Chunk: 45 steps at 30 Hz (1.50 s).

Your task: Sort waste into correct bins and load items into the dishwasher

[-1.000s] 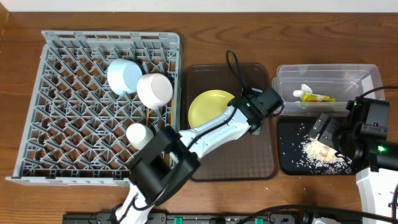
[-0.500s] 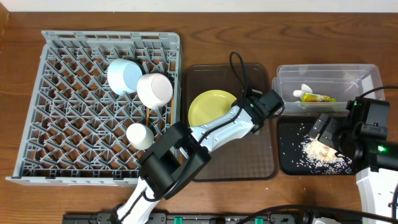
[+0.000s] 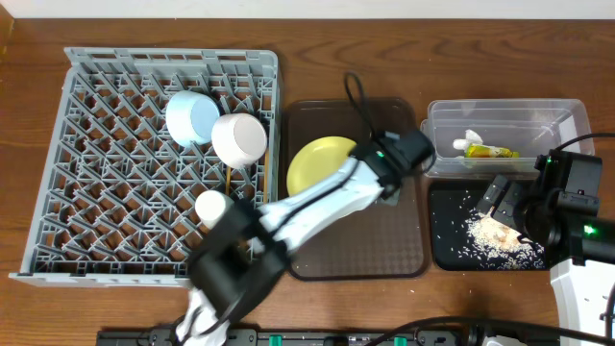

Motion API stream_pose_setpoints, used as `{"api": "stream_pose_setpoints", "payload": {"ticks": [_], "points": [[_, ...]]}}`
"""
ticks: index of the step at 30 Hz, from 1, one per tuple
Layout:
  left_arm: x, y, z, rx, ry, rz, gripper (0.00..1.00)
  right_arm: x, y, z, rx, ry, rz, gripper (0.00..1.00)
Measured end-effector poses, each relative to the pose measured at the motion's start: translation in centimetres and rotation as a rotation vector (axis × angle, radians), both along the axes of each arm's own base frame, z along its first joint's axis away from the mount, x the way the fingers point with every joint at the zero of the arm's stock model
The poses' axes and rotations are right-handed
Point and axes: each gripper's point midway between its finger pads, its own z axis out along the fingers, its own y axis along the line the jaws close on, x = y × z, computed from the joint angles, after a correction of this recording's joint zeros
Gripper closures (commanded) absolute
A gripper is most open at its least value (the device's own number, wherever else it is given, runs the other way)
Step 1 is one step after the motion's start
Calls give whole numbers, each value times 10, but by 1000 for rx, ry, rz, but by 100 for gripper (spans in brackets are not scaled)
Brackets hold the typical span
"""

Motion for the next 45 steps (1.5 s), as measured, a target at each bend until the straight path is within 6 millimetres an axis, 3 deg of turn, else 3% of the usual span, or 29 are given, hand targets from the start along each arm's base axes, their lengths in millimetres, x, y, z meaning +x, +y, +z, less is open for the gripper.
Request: {"api": "stream_pose_setpoints", "payload": {"ticks": [3,7,10,13,16,19,22,24,26,33,39,45], "points": [[1,3,74,-171,-61,-2,92,0,0,0,0,0,0,1],[9,25,153,-373,-125,10,93,0,0,0,0,0,0,1],[22,53,187,-479,-142,41,92,0,0,0,0,0,0,1],[37,81,194,-544,-113,82,92,0,0,0,0,0,0,1],[39,103,187,-574,-34,113,91,0,0,0,0,0,0,1],[30,111,176,-562,30,104,85,0,0,0,0,0,0,1],[18,112,159,-526,81,81,63,0,0,0,0,0,0,1],[9,110,143,-500,119,70,41,0,0,0,0,0,0,1],[0,106,126,-473,150,51,31,0,0,0,0,0,0,1],[-19,81,73,-389,142,-31,27,0,0,0,0,0,0,1],[-29,47,47,-368,91,-126,27,0,0,0,0,0,0,1],[-36,30,17,-257,70,-163,27,0,0,0,0,0,0,1]]}}
